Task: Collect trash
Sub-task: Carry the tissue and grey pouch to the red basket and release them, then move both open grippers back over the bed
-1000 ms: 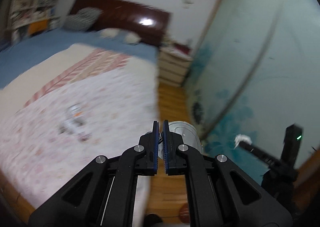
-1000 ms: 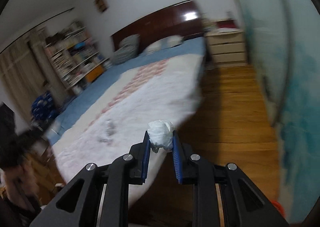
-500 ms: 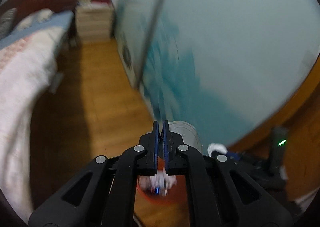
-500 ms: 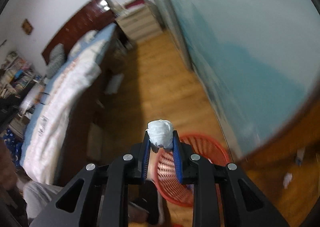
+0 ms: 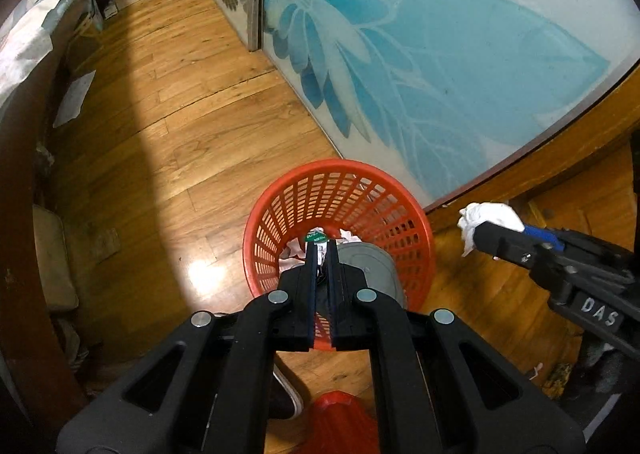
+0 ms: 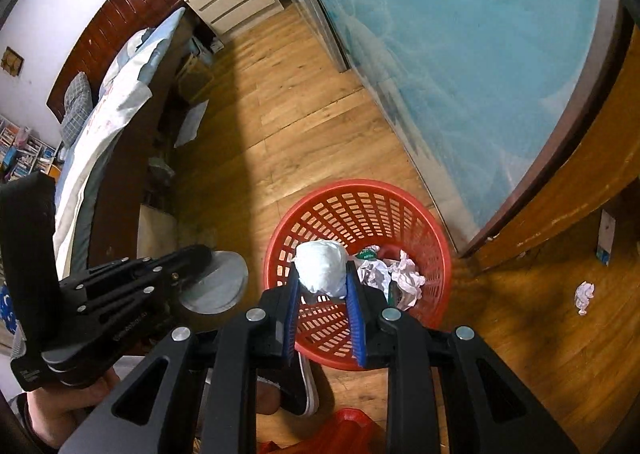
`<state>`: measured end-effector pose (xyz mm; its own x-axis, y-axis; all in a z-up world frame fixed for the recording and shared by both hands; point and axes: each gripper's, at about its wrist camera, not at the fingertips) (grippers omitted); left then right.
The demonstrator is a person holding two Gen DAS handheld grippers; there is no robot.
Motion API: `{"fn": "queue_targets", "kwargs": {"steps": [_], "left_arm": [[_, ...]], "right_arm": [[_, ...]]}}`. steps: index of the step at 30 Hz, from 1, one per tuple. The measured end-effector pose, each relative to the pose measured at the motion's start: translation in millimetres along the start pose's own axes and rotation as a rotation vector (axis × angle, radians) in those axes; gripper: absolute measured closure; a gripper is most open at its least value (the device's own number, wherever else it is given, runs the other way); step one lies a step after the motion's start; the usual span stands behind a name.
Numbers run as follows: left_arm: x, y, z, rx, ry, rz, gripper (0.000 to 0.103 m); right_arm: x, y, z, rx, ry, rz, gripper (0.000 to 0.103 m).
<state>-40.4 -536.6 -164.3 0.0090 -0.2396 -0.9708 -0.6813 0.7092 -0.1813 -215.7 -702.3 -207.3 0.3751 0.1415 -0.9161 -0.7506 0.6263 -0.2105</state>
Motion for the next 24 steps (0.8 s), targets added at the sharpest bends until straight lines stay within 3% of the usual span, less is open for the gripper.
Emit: {"fn": "queue_targets", "kwargs": {"steps": [5,7,8,9,10,11,12,20,24], "left_arm": [[0,5,-8,0.017,0.006,-0.003,0.099],[-2,7,-9,0.02,-0.017,-0.016,0.098],[-2,7,-9,0.022,-0.029,-0.017,0.097],[-2,7,-9,0.023,-0.034,-0.016,0.089],[-2,6,-8,0.019,-0.03,-0.019,0.08],[-3,6,-8,0.014,-0.024,-0.023,0.056],[-7,7,-7,0.005,-0.003,-0.042,0.041],[-26,6,-8,0.013,-0.004,-0.076,0.039],[-68,7,7,-0.013,0.002,-0.157,0.039]], "right_arm": [[2,0,1,0.001,0.009,0.004,0.078],[-1,-1,0,0.012,0.013,-0.003,0.067],[-2,-1,-1,0.019,0.015,-0.011,0.054],[-4,-1,-3,0.031,0.015,-0.022,0.045],[-6,-1,-5,0.042,0.011,-0.029,0.045],[-7,-2,-7,0.052,0.008,-0.036,0.045],[-9,-2,-8,0.059,0.011,-0.042,0.045],[-33,-8,-8,0.082,0.011,-0.099,0.042],[-49,-16,9,0.044,-0.011,-0.127,0.036]]}}
Point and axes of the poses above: each gripper's, at about its wrist camera, not at the fingertips, and x roughly the way its jaws point, z to its left, y to its underside, and after that the axes turned 10 degrees about z, right-handed
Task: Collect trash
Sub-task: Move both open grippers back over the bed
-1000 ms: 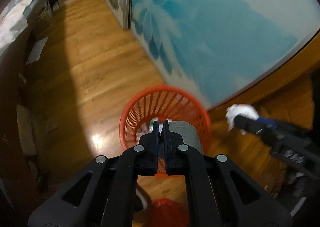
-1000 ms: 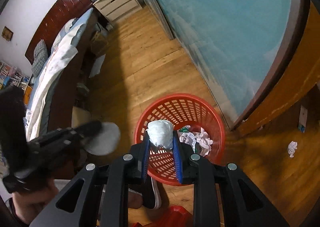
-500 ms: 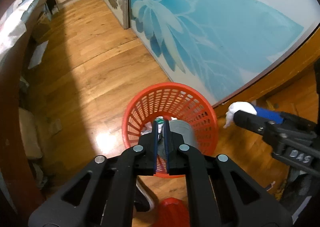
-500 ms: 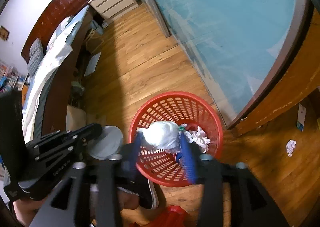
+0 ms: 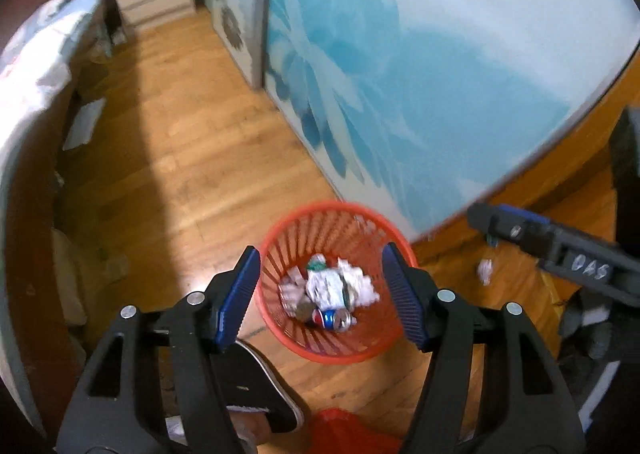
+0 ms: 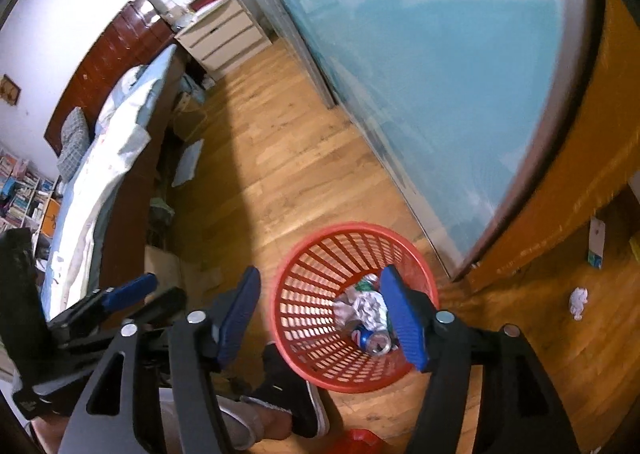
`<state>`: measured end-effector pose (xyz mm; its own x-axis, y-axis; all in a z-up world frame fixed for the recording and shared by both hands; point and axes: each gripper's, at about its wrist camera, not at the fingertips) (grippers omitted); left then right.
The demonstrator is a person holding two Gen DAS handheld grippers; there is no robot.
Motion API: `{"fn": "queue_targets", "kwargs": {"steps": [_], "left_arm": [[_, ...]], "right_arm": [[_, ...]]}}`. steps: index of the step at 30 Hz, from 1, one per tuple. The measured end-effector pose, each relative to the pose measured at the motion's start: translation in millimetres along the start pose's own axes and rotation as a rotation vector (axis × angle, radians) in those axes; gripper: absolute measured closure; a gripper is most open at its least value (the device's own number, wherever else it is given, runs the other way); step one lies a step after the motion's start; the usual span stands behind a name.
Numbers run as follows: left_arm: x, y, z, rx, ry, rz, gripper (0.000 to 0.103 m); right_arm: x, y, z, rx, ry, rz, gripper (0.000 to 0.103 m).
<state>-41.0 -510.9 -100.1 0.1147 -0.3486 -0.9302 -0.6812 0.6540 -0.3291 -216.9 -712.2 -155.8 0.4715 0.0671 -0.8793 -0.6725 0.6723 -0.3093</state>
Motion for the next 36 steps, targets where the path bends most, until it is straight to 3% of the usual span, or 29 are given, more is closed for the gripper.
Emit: {"fn": "queue_targets", "kwargs": {"steps": [4,8,13,16,21,25,29,31,33,36], "left_arm": [[-66,-7,40,-0.096,0.012,-0.139,0.039],[-138,7,102,-0.209,-0.018,-0.295,0.028],[-212,56,204,-0.332,-0.164,-0.414,0.022],[-237,98,276,-0.434,-0.242,-0.438,0.022],[-245,174,384,-0.643,-0.266,-0.405,0.022],[-255,209,434,-0.78,-0.276,-0.376,0.022],[-268,233,465,-0.847,-0.297,-0.391,0.022],[-270,244,476,-0.876,-0.293,-0.384,0.022],[-270,255,490,-0.91,-0.286,-0.371,0.022],[-270,265,507,-0.948,-0.257,-0.36,0.022]], "right_arm": [[-10,-10,43,-0.103,-0.03,-0.006,0.035],[-20,-19,109,-0.232,-0.053,-0.026,0.035],[-28,-22,218,-0.381,-0.129,-0.064,0.034],[-24,-13,300,-0.506,-0.178,-0.078,0.031],[-5,5,453,-0.709,-0.246,-0.072,0.031],[19,21,564,-0.823,-0.292,-0.055,0.031],[76,42,664,-0.891,-0.334,0.052,0.031],[111,54,694,-0.915,-0.319,0.077,0.035],[158,64,710,-0.949,-0.234,0.106,0.043],[204,79,714,-0.951,-0.223,0.182,0.044]]}}
Point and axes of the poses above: each gripper's, at about its wrist camera, not at the fingertips, and x roughly the way its jaws point, z to its left, y to its underside, and after that the axes turned 10 degrees about z, right-handed
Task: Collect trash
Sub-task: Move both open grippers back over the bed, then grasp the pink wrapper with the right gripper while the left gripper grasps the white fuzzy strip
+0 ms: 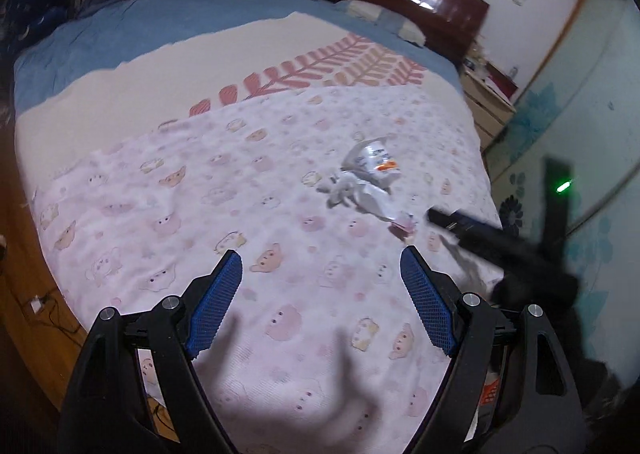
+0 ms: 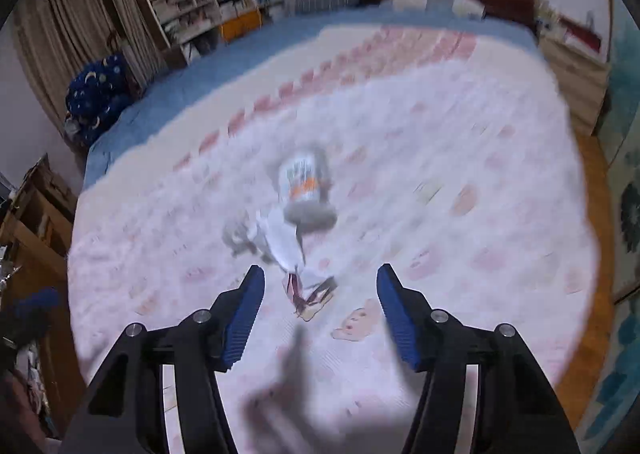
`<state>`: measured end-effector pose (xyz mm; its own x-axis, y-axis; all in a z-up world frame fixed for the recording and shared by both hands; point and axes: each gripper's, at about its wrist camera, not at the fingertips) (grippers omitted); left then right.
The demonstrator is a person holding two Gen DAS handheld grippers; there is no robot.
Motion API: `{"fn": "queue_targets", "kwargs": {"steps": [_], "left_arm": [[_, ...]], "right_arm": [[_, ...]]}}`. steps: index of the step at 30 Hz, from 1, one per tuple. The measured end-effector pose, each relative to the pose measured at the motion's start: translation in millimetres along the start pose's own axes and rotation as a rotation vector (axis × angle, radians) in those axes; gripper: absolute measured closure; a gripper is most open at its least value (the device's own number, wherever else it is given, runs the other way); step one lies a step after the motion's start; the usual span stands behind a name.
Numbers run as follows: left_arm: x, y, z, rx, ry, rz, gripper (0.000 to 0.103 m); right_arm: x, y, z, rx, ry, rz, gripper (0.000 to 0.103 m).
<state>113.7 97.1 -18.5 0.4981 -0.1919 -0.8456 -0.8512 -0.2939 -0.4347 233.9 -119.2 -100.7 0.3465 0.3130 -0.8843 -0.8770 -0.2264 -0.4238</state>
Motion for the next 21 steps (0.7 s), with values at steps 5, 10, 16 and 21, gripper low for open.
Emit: {"fn": "queue_targets", "kwargs": {"steps": [5,10,16,21], "left_arm": [[12,-10,9,-0.03,0.032,0.034,0.022],[28,-19,-4,-0.01,0.04,0.056,0.022],[44,-27,-5,-0.018,0.035,0.078,0.022],[74,-43,-6,0.006,-0.012,0.088,0.022]], "right_arm": [[38,-5,0,0.006,-0.02,0.078,0.044],[60,-16,1,0.0,-0.034,0.107,0.069],[38,-20,-5,0.024,-0.074,0.078,0.071],[10,-14,-16,0.057,-0.089,0.041,0.071]]}}
Point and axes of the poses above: each gripper's, at about its wrist camera, not at the fingertips, and x roughly the way its jaws point, z to its left, y to its underside, and after that the axes turned 10 degrees about z, right-handed
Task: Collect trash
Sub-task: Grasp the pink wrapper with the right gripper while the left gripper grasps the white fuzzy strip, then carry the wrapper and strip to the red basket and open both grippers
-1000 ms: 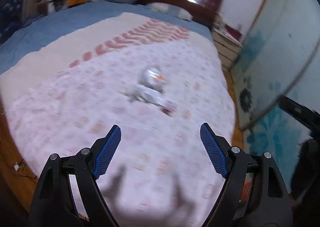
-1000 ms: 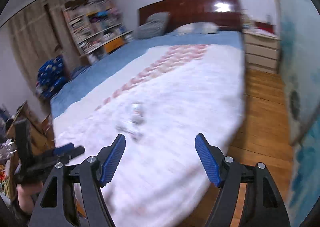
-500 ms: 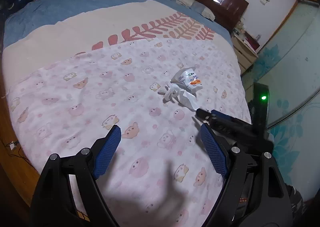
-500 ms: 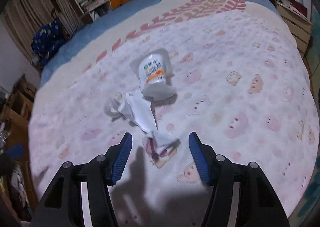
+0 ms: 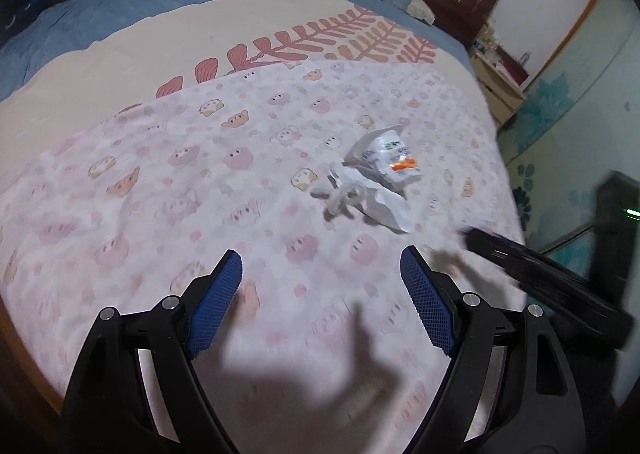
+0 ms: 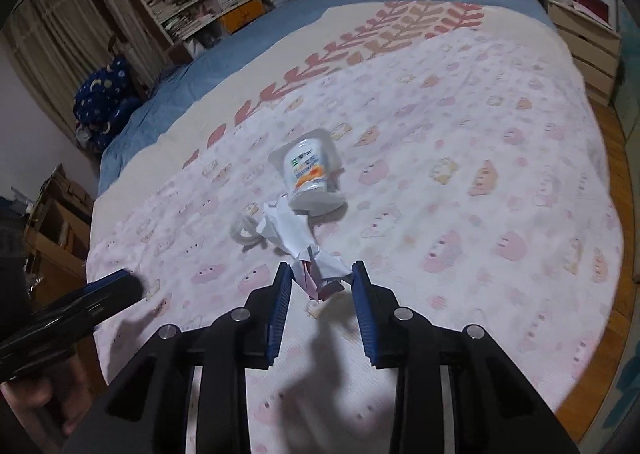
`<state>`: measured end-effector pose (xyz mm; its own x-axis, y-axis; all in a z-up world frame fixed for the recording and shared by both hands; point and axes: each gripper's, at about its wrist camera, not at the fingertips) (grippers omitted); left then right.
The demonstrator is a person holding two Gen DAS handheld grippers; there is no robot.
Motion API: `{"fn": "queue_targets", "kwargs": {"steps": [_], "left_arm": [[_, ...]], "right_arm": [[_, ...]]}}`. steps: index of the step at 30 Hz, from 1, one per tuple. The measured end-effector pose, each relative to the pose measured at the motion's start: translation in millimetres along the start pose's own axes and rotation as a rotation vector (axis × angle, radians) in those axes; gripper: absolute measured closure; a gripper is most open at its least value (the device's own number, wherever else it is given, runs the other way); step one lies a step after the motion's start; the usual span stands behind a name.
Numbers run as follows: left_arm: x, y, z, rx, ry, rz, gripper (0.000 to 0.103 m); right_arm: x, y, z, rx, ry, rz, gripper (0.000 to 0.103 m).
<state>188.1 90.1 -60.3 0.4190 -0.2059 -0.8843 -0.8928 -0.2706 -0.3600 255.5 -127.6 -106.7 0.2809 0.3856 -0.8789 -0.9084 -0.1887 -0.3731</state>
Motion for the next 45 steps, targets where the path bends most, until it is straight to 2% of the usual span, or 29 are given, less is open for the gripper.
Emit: {"fn": "queue_targets", "kwargs": {"steps": [5,9,11,14,16,17,19,20,21,22,24,26,30,36,40,45], "left_arm": [[33,-23,-5,0.03,0.041,-0.006,0.022],[69,-41,-10,0.035,0.006,0.044,0.022],[80,-47,-7,-0.012,-0.009,0.078,0.022],[81,-49,-3,-0.073,-0.003,0.063,0.022],[76,-45,0,-0.131,-0.002,0.016,0.035],[76,-43,2,-0.159,0.003,0.008,0.044],[81,-41,-3,-0.148,-0.015,0.024,0.053],[82,-41,-6,-0.128,-0.014,0.033,0.073],[84,-41,-7,-0.12,-0.001,0.047,0.083],[85,-39,-9,-0.111,0.006,0.053,0.083],[84,-36,-9,-0.109,0.008,0.05,0.091],[82,-33,-4,-0.142,0.036,0.048,0.095],[70,-24,5,-0.198,0.059,0.038,0.097],[27,-1,-5,-0.206,0.075,-0.009,0.097],[-10,23,-35,-0.144,0.041,-0.05,0.097],[-53,60,-95,0.017,0.026,-0.12,0.097]], "right_arm": [[-15,6,-21,0.038,-0.016,-0.01,0.071],[-18,8,-45,0.099,-0.028,-0.005,0.071],[-19,7,-58,0.127,-0.048,-0.01,0.071],[-20,4,-69,0.143,-0.05,-0.011,0.071],[-21,3,-73,0.147,-0.046,-0.012,0.07],[-21,2,-75,0.15,-0.05,-0.012,0.07],[-22,0,-77,0.154,-0.054,-0.015,0.07],[-22,0,-78,0.157,-0.058,-0.013,0.07],[-23,-1,-78,0.158,-0.062,-0.015,0.07],[-24,-2,-77,0.157,-0.065,-0.017,0.07],[-25,-2,-75,0.154,-0.069,-0.019,0.07],[-27,-2,-71,0.151,-0.073,-0.021,0.07],[-35,-1,-66,0.144,-0.076,-0.035,0.07],[-54,14,-60,0.152,-0.093,-0.06,0.07],[-80,31,-55,0.139,-0.092,-0.1,0.07],[-154,69,-69,0.141,-0.128,-0.222,0.07]]}}
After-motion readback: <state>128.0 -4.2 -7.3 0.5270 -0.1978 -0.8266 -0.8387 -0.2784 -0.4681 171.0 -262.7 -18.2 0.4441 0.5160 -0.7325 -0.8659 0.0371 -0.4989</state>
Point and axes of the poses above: each gripper's, at about its wrist camera, not at the fingertips, and x roughly the way its jaws point, z to its left, y to its underside, and after that the axes turned 10 degrees about z, right-handed
